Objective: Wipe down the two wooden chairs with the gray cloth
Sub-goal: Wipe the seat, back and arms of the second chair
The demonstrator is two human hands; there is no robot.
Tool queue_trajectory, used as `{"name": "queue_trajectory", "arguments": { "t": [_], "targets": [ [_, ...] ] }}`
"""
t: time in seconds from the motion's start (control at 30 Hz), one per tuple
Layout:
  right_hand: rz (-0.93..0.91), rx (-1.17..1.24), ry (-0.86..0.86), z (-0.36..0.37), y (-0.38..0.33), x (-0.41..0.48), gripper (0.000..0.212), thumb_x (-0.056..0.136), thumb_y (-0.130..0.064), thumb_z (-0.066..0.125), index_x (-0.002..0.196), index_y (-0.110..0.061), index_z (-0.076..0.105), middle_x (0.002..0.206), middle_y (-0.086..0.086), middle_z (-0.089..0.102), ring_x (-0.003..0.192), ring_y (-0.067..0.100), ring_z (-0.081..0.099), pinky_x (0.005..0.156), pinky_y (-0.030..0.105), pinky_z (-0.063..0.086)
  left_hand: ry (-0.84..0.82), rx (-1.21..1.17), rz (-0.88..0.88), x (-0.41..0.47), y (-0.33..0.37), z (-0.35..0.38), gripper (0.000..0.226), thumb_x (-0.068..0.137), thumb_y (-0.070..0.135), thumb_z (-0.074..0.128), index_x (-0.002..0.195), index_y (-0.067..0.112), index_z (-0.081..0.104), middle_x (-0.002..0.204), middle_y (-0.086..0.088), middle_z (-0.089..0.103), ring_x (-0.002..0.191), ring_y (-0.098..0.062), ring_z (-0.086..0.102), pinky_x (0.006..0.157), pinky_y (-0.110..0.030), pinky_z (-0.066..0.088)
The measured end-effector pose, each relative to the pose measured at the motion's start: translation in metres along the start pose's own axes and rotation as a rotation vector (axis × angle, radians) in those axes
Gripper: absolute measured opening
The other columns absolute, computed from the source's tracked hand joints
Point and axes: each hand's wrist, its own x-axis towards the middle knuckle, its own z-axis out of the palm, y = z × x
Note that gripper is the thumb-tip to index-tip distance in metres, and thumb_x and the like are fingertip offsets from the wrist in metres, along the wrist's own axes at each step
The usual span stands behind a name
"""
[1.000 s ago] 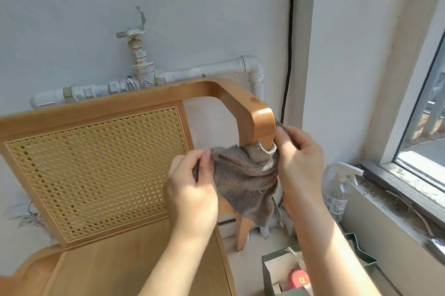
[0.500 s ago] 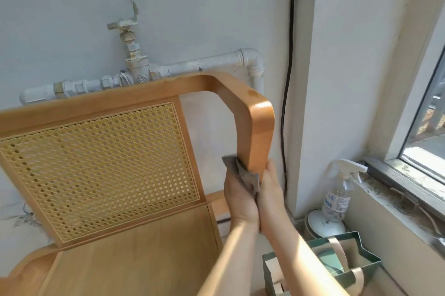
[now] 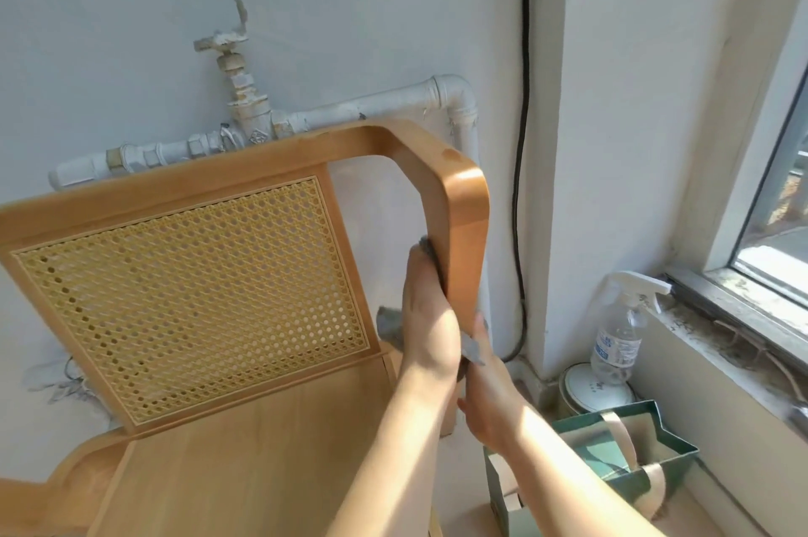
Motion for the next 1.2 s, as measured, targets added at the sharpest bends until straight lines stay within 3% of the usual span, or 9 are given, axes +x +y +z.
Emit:
{"name": "queue_trajectory", "arguments": {
  "t": [0.1, 0.2, 0.33, 0.47, 0.57, 0.73, 0.97, 1.1, 1.2],
  "targets": [
    [-0.072, -0.111, 0.01, -0.006, -0.015, -0.005, 0.039, 0.101, -0.047, 0.033, 0.082, -0.029, 0.062, 0.07, -0.009, 0.069, 0.076, 0.007, 0.067, 0.062, 0.021, 0.048, -0.082, 0.057, 0.135, -0.004, -0.002, -0.008, 0.059, 0.095, 0.054, 0.03, 0.12, 0.006, 0.054, 0.112, -0.014, 0.064, 0.109, -0.022, 0.061, 0.094, -0.033, 0.048],
    [-0.189, -0.033, 0.019, -0.005, -0.04, -0.008, 0.049, 0.098, -0.053, 0.034, 0.111, -0.018, 0.065, 0.095, 0.002, 0.073, 0.092, 0.006, 0.068, 0.087, 0.03, 0.055, -0.069, 0.123, 0.003, -0.001, -0.019, -0.016, 0.067, 0.088, 0.068, 0.035, 0.118, 0.014, 0.059, 0.113, -0.015, 0.065, 0.111, -0.034, 0.06, 0.101, -0.05, 0.044],
    [-0.32, 0.063, -0.125, 0.008, -0.066, -0.015, 0.063, 0.092, -0.062, 0.039, 0.138, -0.021, 0.05, 0.137, 0.001, 0.057, 0.121, 0.009, 0.057, 0.098, 0.027, 0.047, 0.079, 0.018, -0.307, -0.001, -0.019, -0.012, 0.049, 0.096, 0.055, 0.036, 0.093, 0.02, 0.071, 0.089, -0.003, 0.075, 0.095, -0.025, 0.069, 0.084, -0.039, 0.053],
    [-0.378, 0.094, -0.138, 0.004, -0.049, -0.022, 0.061, 0.094, -0.058, 0.04, 0.14, -0.019, 0.048, 0.139, 0.003, 0.055, 0.125, 0.012, 0.054, 0.108, 0.037, 0.041, 0.018, 0.087, -0.006, -0.006, 0.015, -0.009, 0.04, 0.099, 0.038, 0.037, 0.104, 0.008, 0.063, 0.105, -0.015, 0.068, 0.105, -0.035, 0.062, 0.102, -0.056, 0.043],
    [-0.451, -0.17, -0.142, -0.01, -0.041, -0.034, 0.064, 0.083, -0.074, 0.038, 0.14, -0.045, 0.041, 0.144, -0.021, 0.046, 0.133, -0.002, 0.039, 0.114, 0.044, 0.03, -0.061, -0.116, 0.114, -0.012, 0.043, -0.008, 0.041, 0.096, 0.029, 0.043, 0.131, 0.01, 0.054, 0.129, -0.013, 0.061, 0.125, -0.029, 0.053, 0.11, -0.05, 0.034],
    [-0.585, -0.539, -0.091, -0.01, -0.038, -0.064, 0.106, 0.058, -0.067, 0.074, 0.145, -0.046, 0.018, 0.143, -0.034, 0.028, 0.125, -0.013, 0.039, 0.089, 0.015, 0.048, -0.117, -0.193, 0.123, -0.021, 0.047, -0.016, 0.04, 0.092, 0.017, 0.053, 0.132, 0.013, 0.055, 0.132, -0.009, 0.061, 0.128, -0.028, 0.052, 0.112, -0.052, 0.033],
    [-0.948, -0.765, 0.312, -0.01, -0.047, -0.06, 0.022, 0.077, -0.02, 0.076, 0.089, -0.03, 0.06, 0.084, -0.013, 0.056, 0.077, 0.003, 0.054, 0.066, 0.012, 0.038, -0.022, -0.174, 0.147, -0.032, 0.056, -0.016, 0.021, 0.082, 0.013, 0.069, 0.1, 0.013, 0.059, 0.098, -0.005, 0.068, 0.091, -0.019, 0.063, 0.086, -0.037, 0.049],
    [-0.948, -0.564, 0.416, -0.02, -0.078, -0.059, 0.016, 0.085, -0.016, 0.069, 0.094, -0.03, 0.072, 0.082, -0.008, 0.058, 0.069, -0.001, 0.055, 0.068, 0.012, 0.04, -0.075, -0.14, 0.25, -0.041, 0.052, -0.019, 0.027, 0.085, 0.017, 0.06, 0.111, 0.011, 0.064, 0.106, -0.005, 0.071, 0.101, -0.02, 0.065, 0.092, -0.034, 0.049],
    [-0.854, -0.169, 0.264, -0.002, -0.089, -0.055, 0.022, 0.091, -0.035, 0.052, 0.101, -0.03, 0.072, 0.1, 0.002, 0.07, 0.087, 0.009, 0.066, 0.086, 0.034, 0.053, -0.042, 0.02, 0.347, -0.036, 0.043, -0.016, 0.041, 0.086, 0.02, 0.062, 0.126, 0.016, 0.057, 0.121, 0.002, 0.066, 0.117, -0.017, 0.06, 0.104, -0.037, 0.043]
  ]
}}
